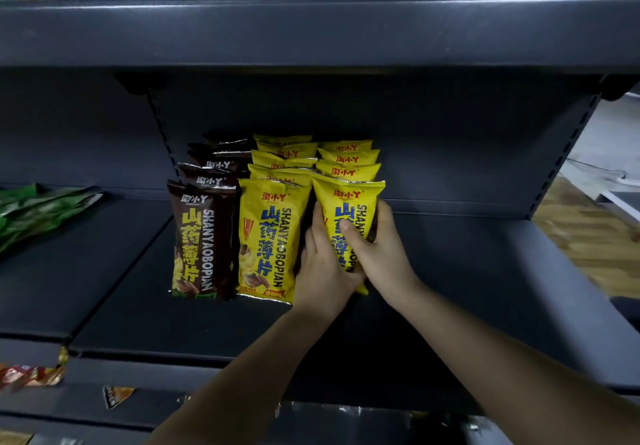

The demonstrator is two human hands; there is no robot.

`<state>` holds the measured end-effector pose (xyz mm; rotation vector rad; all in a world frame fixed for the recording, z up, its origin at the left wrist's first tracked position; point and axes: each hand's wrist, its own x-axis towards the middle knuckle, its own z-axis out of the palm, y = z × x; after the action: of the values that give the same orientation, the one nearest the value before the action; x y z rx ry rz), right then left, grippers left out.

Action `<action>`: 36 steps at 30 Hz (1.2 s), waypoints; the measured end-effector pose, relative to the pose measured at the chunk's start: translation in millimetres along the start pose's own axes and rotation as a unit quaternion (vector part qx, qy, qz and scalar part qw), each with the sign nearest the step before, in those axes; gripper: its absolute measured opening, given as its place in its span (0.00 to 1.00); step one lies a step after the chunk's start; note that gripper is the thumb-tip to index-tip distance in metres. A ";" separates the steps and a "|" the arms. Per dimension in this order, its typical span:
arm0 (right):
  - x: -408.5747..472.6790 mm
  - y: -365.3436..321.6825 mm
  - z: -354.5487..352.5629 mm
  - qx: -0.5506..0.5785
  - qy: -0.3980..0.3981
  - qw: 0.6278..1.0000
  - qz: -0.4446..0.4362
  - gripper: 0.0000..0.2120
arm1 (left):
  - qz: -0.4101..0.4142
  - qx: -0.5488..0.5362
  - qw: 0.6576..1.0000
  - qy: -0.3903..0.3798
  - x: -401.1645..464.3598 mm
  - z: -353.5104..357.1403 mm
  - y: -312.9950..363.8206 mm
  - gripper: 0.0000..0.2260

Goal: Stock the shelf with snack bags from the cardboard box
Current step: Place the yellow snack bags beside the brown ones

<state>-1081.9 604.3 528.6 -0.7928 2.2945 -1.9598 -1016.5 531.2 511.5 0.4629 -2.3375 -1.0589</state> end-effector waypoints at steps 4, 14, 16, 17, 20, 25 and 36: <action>3.0 4.7 -2.1 -0.020 -0.021 1.000 0.001 0.20 | 0.003 0.012 1.000 -0.003 4.8 3.1 -2.9 0.52; 8.5 5.1 -20.2 -0.070 -0.184 0.976 0.095 0.38 | -0.053 0.002 0.998 -0.024 7.4 6.3 -9.8 0.49; 8.8 7.4 -20.5 -0.079 -0.176 0.976 0.098 0.37 | -0.057 0.011 0.997 -0.044 5.8 5.3 -10.0 0.53; 8.0 9.0 -20.4 -0.082 -0.169 0.977 0.098 0.36 | -0.061 0.017 0.996 -0.060 4.3 4.4 -9.7 0.55; 4.3 11.4 -19.0 -0.088 -0.155 0.980 0.089 0.34 | -0.070 0.043 0.993 -0.085 -0.4 3.0 -7.2 0.58; 7.0 11.6 -20.9 -0.091 -0.182 0.975 0.095 0.36 | -0.079 0.042 0.994 -0.070 3.0 5.9 -8.3 0.54; -3.4 11.7 -15.5 -0.179 -0.102 0.975 0.083 0.27 | -0.104 0.064 0.990 -0.072 3.6 5.9 -4.2 0.49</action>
<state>-1088.3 620.8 520.0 -0.7513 2.5225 -1.3484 -1022.5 530.2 506.1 0.7142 -2.5385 -1.0693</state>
